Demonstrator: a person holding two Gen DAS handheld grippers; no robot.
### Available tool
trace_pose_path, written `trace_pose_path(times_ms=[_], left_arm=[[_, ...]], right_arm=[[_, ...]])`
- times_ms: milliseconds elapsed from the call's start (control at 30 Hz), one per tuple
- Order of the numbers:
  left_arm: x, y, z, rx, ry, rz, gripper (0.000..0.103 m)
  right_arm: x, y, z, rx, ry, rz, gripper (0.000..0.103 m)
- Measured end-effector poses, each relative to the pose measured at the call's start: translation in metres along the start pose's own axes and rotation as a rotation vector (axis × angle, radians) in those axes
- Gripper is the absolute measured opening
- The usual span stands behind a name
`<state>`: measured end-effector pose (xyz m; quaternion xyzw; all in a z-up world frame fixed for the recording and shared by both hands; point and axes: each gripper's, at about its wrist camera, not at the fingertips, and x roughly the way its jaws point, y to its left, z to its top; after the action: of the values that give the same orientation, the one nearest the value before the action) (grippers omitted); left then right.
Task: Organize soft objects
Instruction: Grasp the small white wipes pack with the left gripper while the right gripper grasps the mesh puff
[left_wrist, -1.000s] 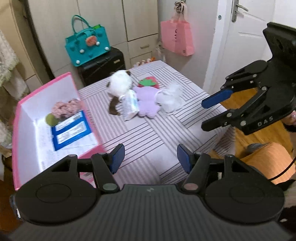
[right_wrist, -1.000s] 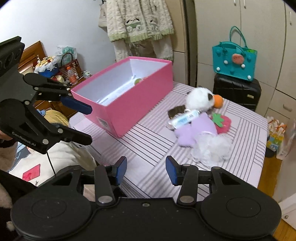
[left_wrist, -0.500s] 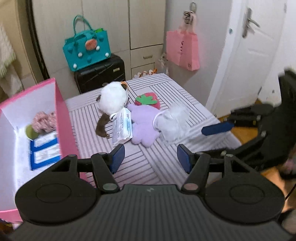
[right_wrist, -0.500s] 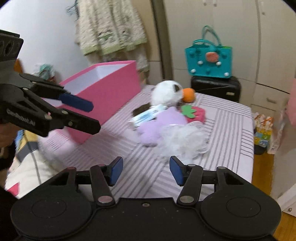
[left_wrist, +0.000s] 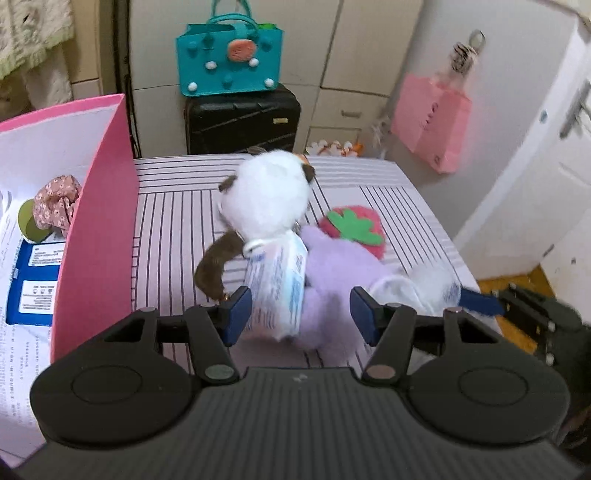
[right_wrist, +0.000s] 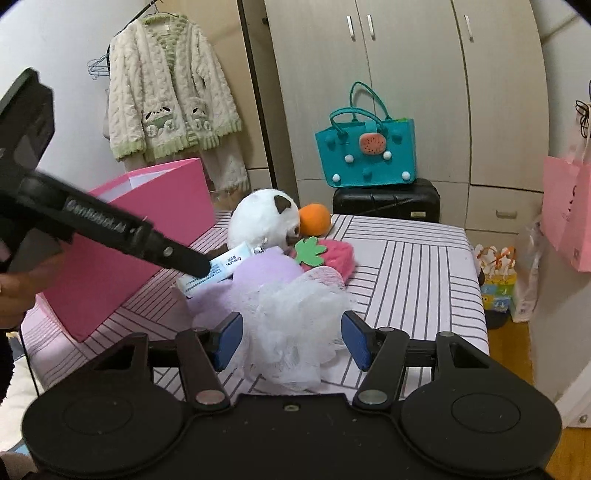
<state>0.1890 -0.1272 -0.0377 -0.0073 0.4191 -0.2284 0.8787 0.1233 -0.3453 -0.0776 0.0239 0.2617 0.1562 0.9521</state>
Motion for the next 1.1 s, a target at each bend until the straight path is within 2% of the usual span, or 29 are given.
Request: trace_pose_path(times_ms=[100, 200, 233, 467, 567, 733, 900, 1100], left_arm=[[0.01, 0.008, 0.005, -0.051, -0.017, 0.011, 0.052], [0.024, 0.011, 0.007, -0.064, -0.019, 0.043, 0.049], [0.029, 0.012, 0.007, -0.071, -0.015, 0.047, 0.048], [0.047, 0.024, -0.002, -0.144, 0.017, 0.031, 0.048], [0.046, 0.02, -0.004, -0.119, 0.003, 0.064, 0.048], [0.046, 0.014, -0.006, -0.105, -0.007, 0.088, 0.047], [0.045, 0.01, -0.009, -0.08, -0.012, 0.105, 0.047], [0.045, -0.001, -0.017, -0.046, -0.037, 0.175, 0.043]], right_arm=[[0.007, 0.004, 0.001, -0.04, 0.005, -0.021, 0.066], [0.015, 0.006, 0.003, -0.057, 0.026, -0.061, 0.086], [0.016, 0.004, 0.003, -0.057, 0.033, -0.068, 0.088], [0.031, -0.004, 0.001, 0.017, 0.11, -0.014, 0.088], [0.033, -0.003, -0.001, 0.029, 0.111, 0.005, 0.081], [0.027, 0.002, -0.004, 0.022, 0.085, 0.011, 0.048], [0.012, -0.002, -0.009, 0.042, 0.062, -0.025, 0.036], [-0.001, -0.009, -0.013, 0.069, 0.068, -0.033, 0.032]])
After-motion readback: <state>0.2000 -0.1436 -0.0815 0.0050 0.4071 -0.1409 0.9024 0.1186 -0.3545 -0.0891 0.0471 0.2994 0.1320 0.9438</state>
